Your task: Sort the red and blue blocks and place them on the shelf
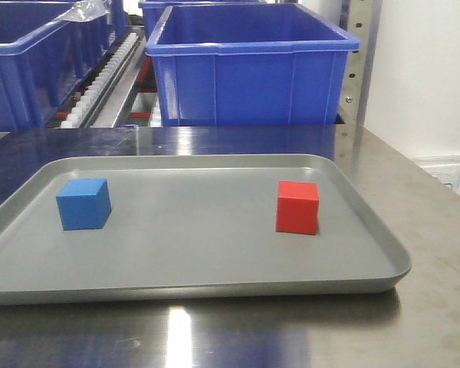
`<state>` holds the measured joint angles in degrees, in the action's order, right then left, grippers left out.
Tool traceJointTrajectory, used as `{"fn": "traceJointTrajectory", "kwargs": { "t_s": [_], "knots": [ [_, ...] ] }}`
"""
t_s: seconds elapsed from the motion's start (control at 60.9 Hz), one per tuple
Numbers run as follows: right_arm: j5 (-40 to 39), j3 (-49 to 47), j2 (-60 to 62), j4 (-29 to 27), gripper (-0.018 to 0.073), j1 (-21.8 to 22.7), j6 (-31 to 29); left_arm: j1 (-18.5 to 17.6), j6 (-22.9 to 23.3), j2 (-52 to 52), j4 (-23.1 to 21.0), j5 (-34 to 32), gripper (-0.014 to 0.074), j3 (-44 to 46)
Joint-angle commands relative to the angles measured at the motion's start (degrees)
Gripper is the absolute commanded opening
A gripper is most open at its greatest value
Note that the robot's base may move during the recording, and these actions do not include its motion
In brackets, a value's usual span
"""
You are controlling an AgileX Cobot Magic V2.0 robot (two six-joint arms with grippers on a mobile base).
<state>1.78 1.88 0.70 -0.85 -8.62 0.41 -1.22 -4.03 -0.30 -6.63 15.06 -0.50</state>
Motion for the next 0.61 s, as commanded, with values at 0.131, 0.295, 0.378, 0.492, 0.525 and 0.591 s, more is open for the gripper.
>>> {"fn": "traceJointTrajectory", "kwargs": {
  "t_s": [0.131,0.295,0.378,0.492,0.525,0.591],
  "knots": [
    [-5.2,-1.4,1.1,-0.2,0.0055,-0.1,-0.4,0.0,0.5,-0.9,-0.1,-4.8,0.0122,-1.4],
    [-5.2,-1.4,1.1,-0.2,0.0055,-0.1,-0.4,0.0,0.5,-0.9,-0.1,-4.8,0.0122,-1.4],
    [-5.2,-1.4,1.1,-0.2,0.0055,-0.1,-0.4,0.0,0.5,-0.9,-0.1,-4.8,0.0122,-1.4],
    [-5.2,-1.4,1.1,-0.2,0.0055,-0.1,-0.4,0.0,0.5,-0.9,-0.1,-4.8,0.0122,-1.4],
    [-5.2,-1.4,1.1,-0.2,0.0055,-0.1,-0.4,0.0,0.5,-0.9,-0.1,-4.8,0.0122,-1.4],
    [-5.2,-1.4,1.1,-0.2,0.0055,-0.1,-0.4,0.0,0.5,-0.9,-0.1,-4.8,0.0122,-1.4]
  ]
}}
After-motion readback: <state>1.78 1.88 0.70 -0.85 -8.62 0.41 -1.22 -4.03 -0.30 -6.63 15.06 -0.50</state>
